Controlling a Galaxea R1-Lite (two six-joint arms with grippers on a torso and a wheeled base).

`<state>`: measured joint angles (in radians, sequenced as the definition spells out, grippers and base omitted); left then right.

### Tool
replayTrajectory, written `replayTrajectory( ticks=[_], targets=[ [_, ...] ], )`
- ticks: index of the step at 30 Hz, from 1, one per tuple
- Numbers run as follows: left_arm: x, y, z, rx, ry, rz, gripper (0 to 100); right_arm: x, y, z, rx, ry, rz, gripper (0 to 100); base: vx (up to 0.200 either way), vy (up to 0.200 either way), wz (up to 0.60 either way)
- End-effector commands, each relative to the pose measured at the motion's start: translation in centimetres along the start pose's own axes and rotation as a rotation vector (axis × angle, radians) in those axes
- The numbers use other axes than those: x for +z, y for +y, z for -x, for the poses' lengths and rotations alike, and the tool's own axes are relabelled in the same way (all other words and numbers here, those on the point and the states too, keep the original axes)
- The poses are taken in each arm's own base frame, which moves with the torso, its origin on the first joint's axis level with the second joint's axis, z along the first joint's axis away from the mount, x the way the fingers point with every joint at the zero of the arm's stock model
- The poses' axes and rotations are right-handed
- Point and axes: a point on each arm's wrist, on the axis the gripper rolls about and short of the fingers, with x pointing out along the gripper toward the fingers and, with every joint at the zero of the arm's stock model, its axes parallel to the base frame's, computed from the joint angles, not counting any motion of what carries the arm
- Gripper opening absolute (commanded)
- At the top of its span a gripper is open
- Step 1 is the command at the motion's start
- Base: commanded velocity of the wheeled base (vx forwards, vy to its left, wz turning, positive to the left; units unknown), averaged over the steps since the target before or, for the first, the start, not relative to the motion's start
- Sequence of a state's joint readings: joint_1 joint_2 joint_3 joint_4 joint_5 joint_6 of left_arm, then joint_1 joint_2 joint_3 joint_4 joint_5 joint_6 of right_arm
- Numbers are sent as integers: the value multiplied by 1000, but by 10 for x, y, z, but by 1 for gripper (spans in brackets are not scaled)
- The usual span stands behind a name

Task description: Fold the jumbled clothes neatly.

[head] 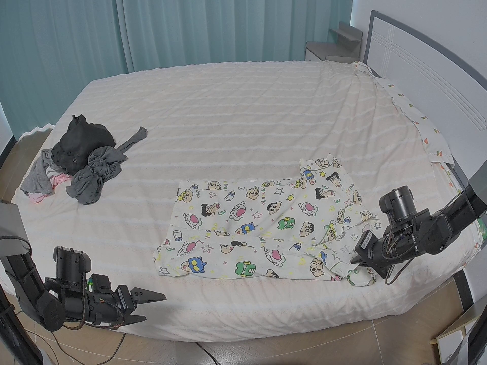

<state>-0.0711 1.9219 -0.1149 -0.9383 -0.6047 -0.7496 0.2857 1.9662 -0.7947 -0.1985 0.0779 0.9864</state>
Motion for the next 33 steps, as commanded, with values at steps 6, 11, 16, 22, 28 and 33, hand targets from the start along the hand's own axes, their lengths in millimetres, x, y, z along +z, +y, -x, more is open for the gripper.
replayTrajectory(
  ticks=[6,11,16,22,28,33],
  targets=[
    [0,0,0,1,0,1,100,-10,-16,-15,-22,19,-15,100,0,0,0],
    [0,0,0,1,1,0,100,-15,-22,-6,-26,22,-13,100,0,0,0],
    [0,0,0,1,1,0,100,-16,-23,8,-5,3,-12,100,0,0,0],
    [0,0,0,1,1,0,100,-16,-17,47,97,-54,-2,100,0,0,0],
    [0,0,0,1,1,0,100,-13,-10,58,196,-2,6,100,0,0,0],
    [0,0,0,1,1,0,100,-7,-13,19,151,26,-9,100,0,0,0]
  ],
)
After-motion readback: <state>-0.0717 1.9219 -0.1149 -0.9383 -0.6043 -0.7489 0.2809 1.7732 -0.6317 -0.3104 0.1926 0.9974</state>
